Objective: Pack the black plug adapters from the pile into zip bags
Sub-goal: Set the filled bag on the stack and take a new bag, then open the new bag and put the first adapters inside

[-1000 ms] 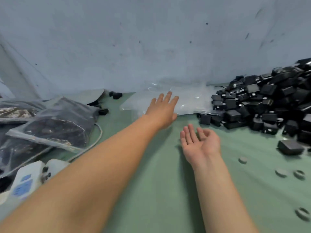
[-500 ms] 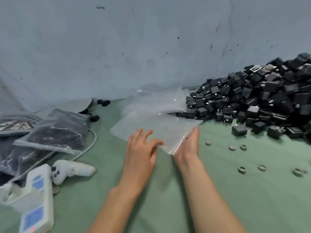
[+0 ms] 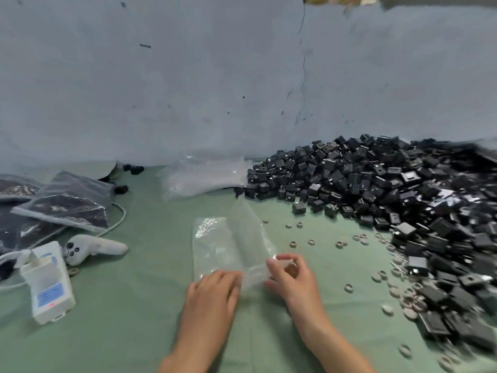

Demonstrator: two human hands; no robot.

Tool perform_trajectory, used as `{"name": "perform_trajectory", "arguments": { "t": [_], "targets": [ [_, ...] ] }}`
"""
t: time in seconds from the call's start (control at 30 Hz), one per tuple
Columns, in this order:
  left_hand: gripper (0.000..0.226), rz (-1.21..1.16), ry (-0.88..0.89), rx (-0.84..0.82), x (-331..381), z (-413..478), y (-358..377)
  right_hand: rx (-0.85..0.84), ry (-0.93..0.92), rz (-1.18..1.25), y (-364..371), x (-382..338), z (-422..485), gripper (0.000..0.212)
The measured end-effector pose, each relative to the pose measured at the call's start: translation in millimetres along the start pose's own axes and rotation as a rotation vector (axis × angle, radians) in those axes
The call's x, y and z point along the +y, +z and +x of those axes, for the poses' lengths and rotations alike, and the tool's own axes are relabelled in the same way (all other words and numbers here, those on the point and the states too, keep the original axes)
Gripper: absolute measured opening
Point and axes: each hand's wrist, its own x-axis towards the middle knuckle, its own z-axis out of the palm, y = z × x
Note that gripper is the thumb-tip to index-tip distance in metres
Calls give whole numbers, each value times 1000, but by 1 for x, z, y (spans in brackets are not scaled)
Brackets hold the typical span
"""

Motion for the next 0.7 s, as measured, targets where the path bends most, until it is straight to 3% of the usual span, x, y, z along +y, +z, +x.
{"name": "perform_trajectory", "arguments": {
  "t": [0.1, 0.17, 0.23, 0.3, 0.37, 0.47, 0.57, 0.63, 0.7],
  "targets": [
    [28, -43, 72, 13, -2, -1, -2, 32, -61, -244, -16, 0, -34, 19],
    [39, -76, 159, 16, -14, -1, -3, 143, -291, -505, -31, -5, -47, 29],
    [50, -123, 173, -13, -26, 2, -6, 263, -577, -608, -39, -18, -46, 25],
    [56, -221, 103, -38, -26, 6, -4, 204, -741, -707, -35, -27, -29, 26],
    [55, -280, 53, -84, -18, 11, 1, -31, -699, -942, -24, -31, -8, 36],
    [62, -250, 78, -225, -9, 21, 15, -323, -426, -1306, -22, -10, 23, 46],
    [69, -409, -99, -115, -8, 60, 14, -302, -338, -1407, -29, 1, 49, 44],
    [52, -416, -149, -5, -8, 101, 21, -215, -364, -1407, -28, -5, 69, 44],
    [33, -363, -144, -51, -3, 144, 42, -147, -402, -1372, -23, -12, 87, 44]
  ]
}}
